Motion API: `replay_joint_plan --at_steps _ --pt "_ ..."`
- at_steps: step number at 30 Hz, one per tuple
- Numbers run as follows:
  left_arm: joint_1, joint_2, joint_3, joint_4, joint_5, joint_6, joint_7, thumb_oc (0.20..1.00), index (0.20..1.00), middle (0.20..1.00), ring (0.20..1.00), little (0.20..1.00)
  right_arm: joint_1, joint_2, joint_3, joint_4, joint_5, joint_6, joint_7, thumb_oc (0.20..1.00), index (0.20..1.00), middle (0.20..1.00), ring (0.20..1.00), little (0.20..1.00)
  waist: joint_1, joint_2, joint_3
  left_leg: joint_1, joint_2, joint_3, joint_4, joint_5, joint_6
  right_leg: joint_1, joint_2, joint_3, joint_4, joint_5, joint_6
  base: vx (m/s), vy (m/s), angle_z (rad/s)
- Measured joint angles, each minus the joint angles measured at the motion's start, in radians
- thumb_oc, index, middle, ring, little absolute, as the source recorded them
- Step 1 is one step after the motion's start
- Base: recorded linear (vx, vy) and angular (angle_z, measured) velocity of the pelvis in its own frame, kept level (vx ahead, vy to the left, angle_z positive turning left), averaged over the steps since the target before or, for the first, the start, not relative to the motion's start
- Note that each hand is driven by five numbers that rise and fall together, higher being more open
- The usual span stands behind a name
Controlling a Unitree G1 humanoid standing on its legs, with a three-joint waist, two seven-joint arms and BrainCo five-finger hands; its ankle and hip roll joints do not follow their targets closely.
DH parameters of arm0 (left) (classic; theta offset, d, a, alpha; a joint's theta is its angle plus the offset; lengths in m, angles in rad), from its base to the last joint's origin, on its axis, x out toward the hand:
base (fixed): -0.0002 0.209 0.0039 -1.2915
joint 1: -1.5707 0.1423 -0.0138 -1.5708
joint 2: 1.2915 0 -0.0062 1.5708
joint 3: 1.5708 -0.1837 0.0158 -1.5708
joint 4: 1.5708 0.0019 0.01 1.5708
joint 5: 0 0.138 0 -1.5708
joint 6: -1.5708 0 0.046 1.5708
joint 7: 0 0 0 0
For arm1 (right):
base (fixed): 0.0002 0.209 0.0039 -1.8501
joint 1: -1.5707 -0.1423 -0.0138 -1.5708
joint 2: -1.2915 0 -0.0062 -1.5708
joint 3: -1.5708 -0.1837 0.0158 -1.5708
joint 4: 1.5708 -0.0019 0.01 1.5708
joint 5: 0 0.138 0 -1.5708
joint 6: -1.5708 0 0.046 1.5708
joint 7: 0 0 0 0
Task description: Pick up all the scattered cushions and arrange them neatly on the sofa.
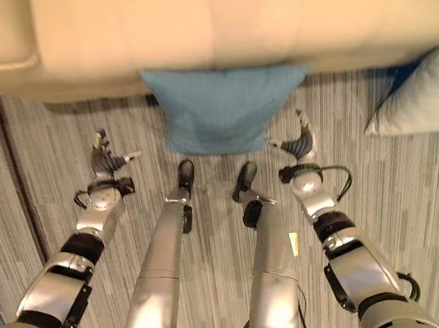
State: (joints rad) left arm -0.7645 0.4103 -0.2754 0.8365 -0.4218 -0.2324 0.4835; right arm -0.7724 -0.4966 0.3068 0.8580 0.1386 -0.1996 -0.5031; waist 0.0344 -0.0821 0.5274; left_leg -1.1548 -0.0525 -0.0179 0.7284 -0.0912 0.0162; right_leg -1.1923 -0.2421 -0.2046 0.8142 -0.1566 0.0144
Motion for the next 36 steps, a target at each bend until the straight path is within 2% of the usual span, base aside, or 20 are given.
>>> replay_joint_plan --at_steps 1,5,7,9,11,14,17,22,27,32,36 --pt "-0.025 0.001 -0.002 0.004 0.000 0.000 0.004 1.000 1.000 1.000 1.000 1.000 -0.011 0.003 -0.002 0.035 -0.006 0.008 -0.009 1.000 1.000 1.000 1.000 1.000 -0.011 -0.002 0.003 -0.024 -0.005 0.007 0.028 -0.012 -0.003 -0.012 -0.001 0.007 0.008 0.004 -0.028 0.00 0.000 0.00" --pt "-0.072 0.000 -0.022 0.011 -0.001 0.003 0.008 1.000 1.000 1.000 1.000 1.000 -0.049 -0.004 0.003 0.062 -0.005 0.013 -0.012 1.000 1.000 1.000 1.000 1.000 -0.020 -0.002 0.002 -0.053 0.004 0.012 0.042 -0.020 0.001 -0.040 0.005 0.008 0.006 0.011 -0.034 0.03 0.017 -0.08" --pt "-0.143 0.004 -0.040 0.012 -0.006 0.007 0.014 1.000 1.000 1.000 1.000 1.000 -0.104 -0.034 0.016 0.076 -0.003 0.017 -0.011 1.000 1.000 1.000 1.000 1.000 -0.020 -0.003 0.003 -0.092 0.009 0.028 0.053 -0.021 0.000 -0.083 0.006 0.016 0.008 0.023 -0.058 0.06 0.020 -0.08" --pt "-0.183 0.024 -0.046 0.012 -0.032 0.008 0.025 1.000 1.000 1.000 1.000 1.000 -0.177 -0.038 0.026 0.080 0.009 0.016 -0.011 1.000 1.000 1.000 1.000 1.000 -0.021 -0.003 0.002 -0.108 0.008 0.040 0.070 -0.034 0.000 -0.108 0.006 0.035 0.026 0.018 -0.057 0.08 0.025 -0.10" --pt "-0.253 0.060 -0.073 0.008 -0.040 0.008 0.039 1.000 1.000 1.000 1.000 1.000 -0.254 -0.075 0.052 0.085 0.037 0.015 -0.011 1.000 1.000 1.000 1.000 1.000 -0.018 -0.003 0.000 -0.183 0.010 0.043 0.105 -0.046 0.002 -0.185 0.011 0.049 0.060 0.006 -0.050 0.04 -0.016 -0.08" --pt "-0.319 0.076 -0.069 0.007 -0.041 0.012 0.048 1.000 1.000 1.000 1.000 1.000 -0.321 -0.098 0.053 0.098 0.063 0.016 -0.011 1.000 1.000 1.000 1.000 1.000 -0.017 -0.005 0.011 -0.262 0.018 0.049 0.157 -0.053 -0.001 -0.261 0.008 0.050 0.106 0.007 -0.069 0.05 -0.013 -0.01" --pt "-0.285 0.069 -0.070 0.006 -0.065 0.012 0.082 1.000 1.000 1.000 1.000 1.000 -0.314 -0.100 0.059 0.080 0.076 0.016 -0.013 1.000 1.000 1.000 1.000 1.000 -0.020 -0.005 0.011 -0.276 0.017 0.056 0.167 -0.060 -0.001 -0.285 0.002 0.056 0.125 -0.002 -0.073 0.06 0.007 0.02" --pt "-0.302 0.071 -0.082 0.005 -0.107 0.012 0.084 1.000 1.000 1.000 1.000 1.000 -0.344 -0.115 0.061 0.077 0.100 0.016 -0.026 1.000 1.000 1.000 1.000 1.000 -0.023 -0.006 0.009 -0.344 0.017 0.062 0.198 -0.064 -0.001 -0.360 0.006 0.072 0.147 -0.006 -0.066 0.06 0.011 -0.03" --pt "-0.369 0.062 -0.115 -0.004 -0.120 0.012 0.084 1.000 1.000 1.000 1.000 1.000 -0.352 -0.112 0.074 0.074 0.115 0.017 -0.028 1.000 1.000 1.000 1.000 1.000 -0.024 -0.006 0.010 -0.410 0.019 0.068 0.243 -0.074 0.002 -0.425 0.007 0.085 0.182 -0.008 -0.067 0.05 0.010 -0.03" --pt "-0.398 0.044 -0.123 -0.051 -0.157 0.010 0.106 1.000 1.000 1.000 1.000 1.000 -0.412 -0.104 0.170 0.063 0.153 0.016 -0.005 1.000 1.000 1.000 1.000 1.000 -0.017 -0.006 0.010 -0.425 0.022 0.069 0.253 -0.077 0.005 -0.434 0.011 0.086 0.181 0.001 -0.073 0.02 0.001 -0.02" --pt "-0.443 0.014 -0.156 -0.021 -0.168 0.011 0.112 1.000 1.000 1.000 1.000 1.000 -0.503 -0.024 0.201 0.124 0.177 0.032 -0.006 1.000 1.000 1.000 1.000 1.000 -0.014 -0.005 0.010 -0.424 0.023 0.069 0.260 -0.075 0.007 -0.429 0.012 0.086 0.179 0.010 -0.072 0.00 0.021 -0.03"
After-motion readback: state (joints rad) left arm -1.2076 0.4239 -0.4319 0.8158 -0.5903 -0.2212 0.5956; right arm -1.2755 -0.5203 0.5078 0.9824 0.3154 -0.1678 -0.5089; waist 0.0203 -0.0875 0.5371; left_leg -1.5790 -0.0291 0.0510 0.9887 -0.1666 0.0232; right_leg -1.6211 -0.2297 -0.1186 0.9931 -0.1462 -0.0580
